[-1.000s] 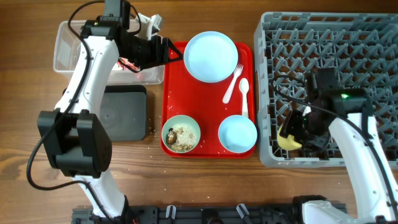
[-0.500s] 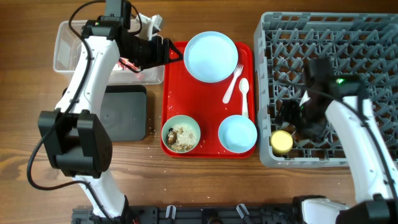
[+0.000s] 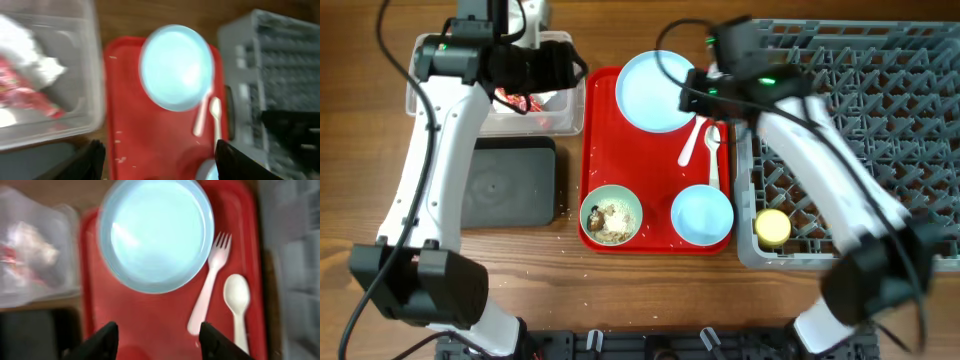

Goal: Sort waste into correct bins and load items into the dishwasher rack
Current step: 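Grasp the light-blue plate edge with right gripper and lift it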

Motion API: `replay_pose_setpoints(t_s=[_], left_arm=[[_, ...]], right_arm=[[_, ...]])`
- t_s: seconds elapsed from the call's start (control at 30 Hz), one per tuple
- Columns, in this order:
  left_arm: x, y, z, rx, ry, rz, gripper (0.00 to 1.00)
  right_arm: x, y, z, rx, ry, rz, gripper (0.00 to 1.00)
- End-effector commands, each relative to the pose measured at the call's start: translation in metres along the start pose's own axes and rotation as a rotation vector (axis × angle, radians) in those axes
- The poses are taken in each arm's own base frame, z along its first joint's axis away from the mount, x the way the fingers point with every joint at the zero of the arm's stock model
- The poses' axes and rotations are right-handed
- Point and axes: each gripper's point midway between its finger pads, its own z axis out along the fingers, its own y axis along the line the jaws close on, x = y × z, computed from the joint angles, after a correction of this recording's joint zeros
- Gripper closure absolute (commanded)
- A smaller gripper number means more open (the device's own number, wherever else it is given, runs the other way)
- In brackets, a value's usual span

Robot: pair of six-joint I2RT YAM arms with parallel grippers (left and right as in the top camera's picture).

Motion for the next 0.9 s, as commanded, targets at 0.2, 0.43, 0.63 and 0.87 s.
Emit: replay_pose_setpoints(t_s=[0.2, 0.43, 0.63, 0.87], left_arm=[[-0.016, 0.053, -0.01, -0.301, -0.092, -0.081, 0.09], [-0.016, 0.053, -0.01, -0.3, -0.092, -0.081, 0.0], [-0.016, 0.053, -0.01, -0.3, -0.092, -0.081, 0.0], [-0.016, 0.053, -0.01, -0.3, -0.092, -0.081, 0.0]], right_arm=[[0.027, -0.034, 0.106, 0.158, 0.109, 0.085, 0.55], [0.024, -0.042, 0.119, 0.19, 0.084, 0.064, 0.63], [0.042, -0.055, 0.14, 0.231, 0.146, 0.052, 0.64], [0.037, -0.053, 0.153, 0.214, 0.125, 0.025, 0.86]])
